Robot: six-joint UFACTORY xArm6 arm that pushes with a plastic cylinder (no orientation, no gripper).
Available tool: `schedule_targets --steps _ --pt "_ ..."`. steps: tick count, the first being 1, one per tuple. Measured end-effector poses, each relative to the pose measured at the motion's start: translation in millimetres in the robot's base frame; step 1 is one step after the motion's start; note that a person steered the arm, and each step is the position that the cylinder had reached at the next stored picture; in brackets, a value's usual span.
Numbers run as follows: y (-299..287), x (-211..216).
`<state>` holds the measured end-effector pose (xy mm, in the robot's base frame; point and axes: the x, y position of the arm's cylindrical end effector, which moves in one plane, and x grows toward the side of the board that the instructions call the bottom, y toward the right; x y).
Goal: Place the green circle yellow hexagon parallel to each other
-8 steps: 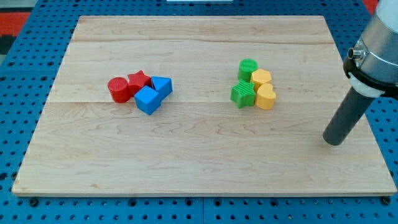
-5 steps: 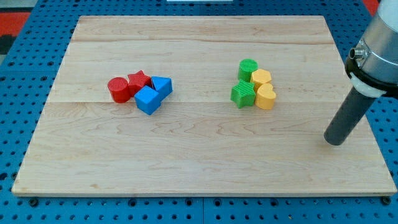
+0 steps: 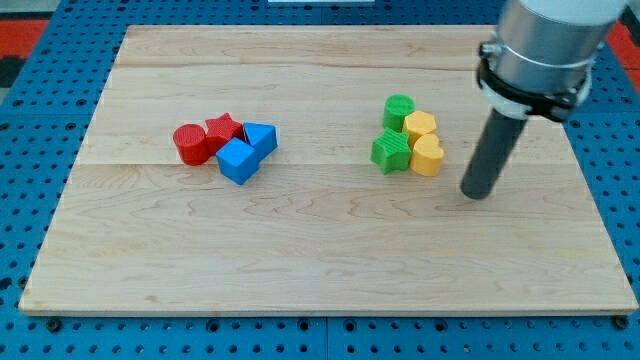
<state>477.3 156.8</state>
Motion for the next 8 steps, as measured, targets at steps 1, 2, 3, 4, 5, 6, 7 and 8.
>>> schedule_targets --steps 1,2,3,4,5,6,7,8 --pt "-20 -23" --pt "-45 -51" --pt "-63 -78" --pt "-66 -90" --pt "-58 -90" --pt "-57 -102" --pt "-57 -126" --pt "-57 -150"
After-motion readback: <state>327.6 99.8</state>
